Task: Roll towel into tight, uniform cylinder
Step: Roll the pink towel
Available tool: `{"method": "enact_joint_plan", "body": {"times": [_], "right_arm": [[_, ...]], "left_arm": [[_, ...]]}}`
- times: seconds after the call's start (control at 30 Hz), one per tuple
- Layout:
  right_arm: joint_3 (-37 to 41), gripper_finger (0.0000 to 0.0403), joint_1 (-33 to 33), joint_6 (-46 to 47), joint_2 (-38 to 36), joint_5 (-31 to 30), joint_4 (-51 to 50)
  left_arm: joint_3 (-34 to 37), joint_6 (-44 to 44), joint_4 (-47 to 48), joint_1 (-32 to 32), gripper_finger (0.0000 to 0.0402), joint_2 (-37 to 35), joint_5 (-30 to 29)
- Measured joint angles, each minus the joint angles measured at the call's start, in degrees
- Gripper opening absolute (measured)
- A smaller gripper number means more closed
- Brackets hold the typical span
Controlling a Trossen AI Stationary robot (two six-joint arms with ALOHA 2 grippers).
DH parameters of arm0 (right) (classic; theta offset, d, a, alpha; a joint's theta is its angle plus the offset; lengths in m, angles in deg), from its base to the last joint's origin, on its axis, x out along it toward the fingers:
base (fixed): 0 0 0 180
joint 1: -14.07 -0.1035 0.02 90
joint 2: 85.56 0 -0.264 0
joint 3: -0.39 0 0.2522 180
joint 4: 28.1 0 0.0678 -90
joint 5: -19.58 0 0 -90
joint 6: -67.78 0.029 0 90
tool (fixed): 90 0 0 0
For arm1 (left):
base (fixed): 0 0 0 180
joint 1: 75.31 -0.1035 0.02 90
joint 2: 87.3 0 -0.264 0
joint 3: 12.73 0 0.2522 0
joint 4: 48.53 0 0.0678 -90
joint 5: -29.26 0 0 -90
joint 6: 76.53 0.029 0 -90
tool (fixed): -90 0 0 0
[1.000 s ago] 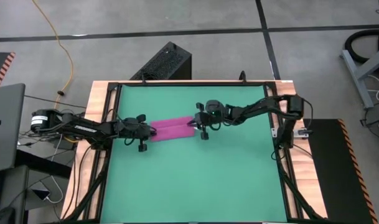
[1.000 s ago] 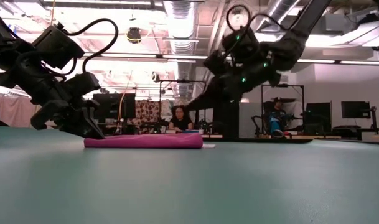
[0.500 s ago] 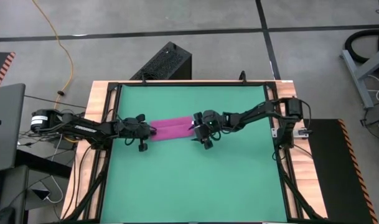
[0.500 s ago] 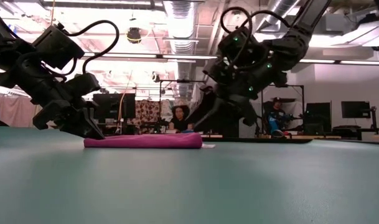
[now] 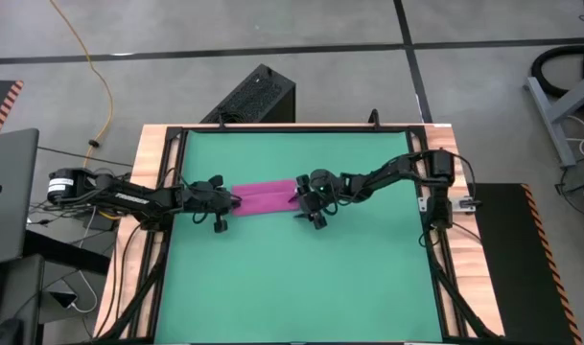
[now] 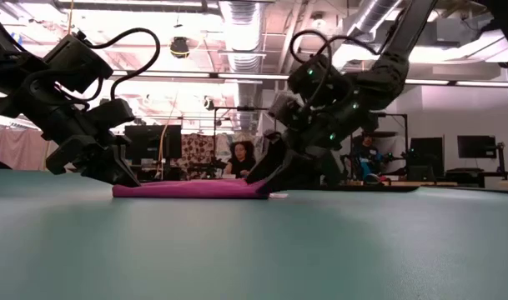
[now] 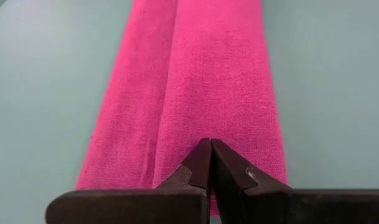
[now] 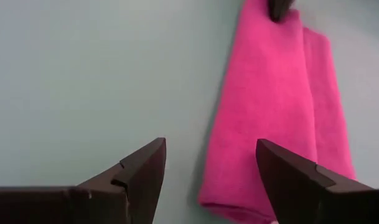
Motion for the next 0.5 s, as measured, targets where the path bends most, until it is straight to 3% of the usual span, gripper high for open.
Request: {"method": "enact_joint_plan", "body": {"times": [0.23, 0.5], "right_arm": [[-0.5, 0.027, 1.4, 2.2, 3.9, -2.7, 1.2], [-0.6, 0.0269, 3.5, 11.3, 4.3, -3.3, -0.7]], "left_arm": [[0.0, -0.2, 0.2, 0.0, 0.0, 0.0, -0.2], [0.0, -0.4, 0.3, 0.0, 0.0, 0.0, -0.2]]}}
